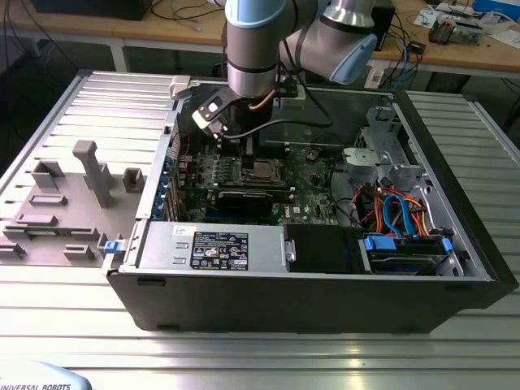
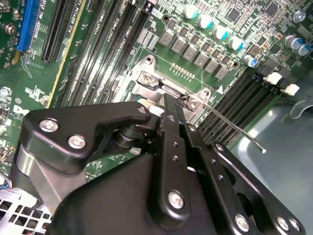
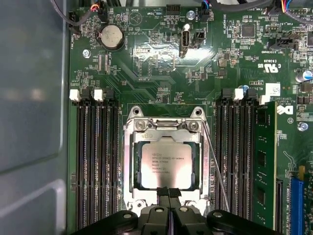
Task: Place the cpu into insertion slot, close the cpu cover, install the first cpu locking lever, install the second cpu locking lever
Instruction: 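Close the cpu cover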
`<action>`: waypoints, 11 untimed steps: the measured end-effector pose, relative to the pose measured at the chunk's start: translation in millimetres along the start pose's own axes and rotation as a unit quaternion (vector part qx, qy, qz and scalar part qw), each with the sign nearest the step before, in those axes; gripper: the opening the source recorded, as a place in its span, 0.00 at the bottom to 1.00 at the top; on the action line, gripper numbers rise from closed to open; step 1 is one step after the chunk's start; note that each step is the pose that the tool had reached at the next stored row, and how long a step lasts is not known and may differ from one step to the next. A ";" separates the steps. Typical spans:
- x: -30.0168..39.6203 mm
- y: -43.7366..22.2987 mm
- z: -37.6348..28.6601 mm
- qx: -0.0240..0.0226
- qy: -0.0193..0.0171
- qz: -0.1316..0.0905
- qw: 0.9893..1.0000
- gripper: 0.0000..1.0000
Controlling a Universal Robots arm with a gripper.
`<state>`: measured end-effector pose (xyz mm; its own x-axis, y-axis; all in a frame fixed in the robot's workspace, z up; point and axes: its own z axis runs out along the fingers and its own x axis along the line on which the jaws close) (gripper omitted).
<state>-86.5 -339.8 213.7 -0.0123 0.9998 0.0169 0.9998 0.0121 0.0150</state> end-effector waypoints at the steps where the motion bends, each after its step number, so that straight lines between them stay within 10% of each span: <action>1: -0.1 1.4 -0.2 0.000 0.000 0.000 1.000 0.11; 11: -0.4 27.8 0.3 0.001 0.000 0.000 1.000 0.11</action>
<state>-58.7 -339.8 213.8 -0.0121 0.9998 0.0168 0.9999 0.0119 0.0125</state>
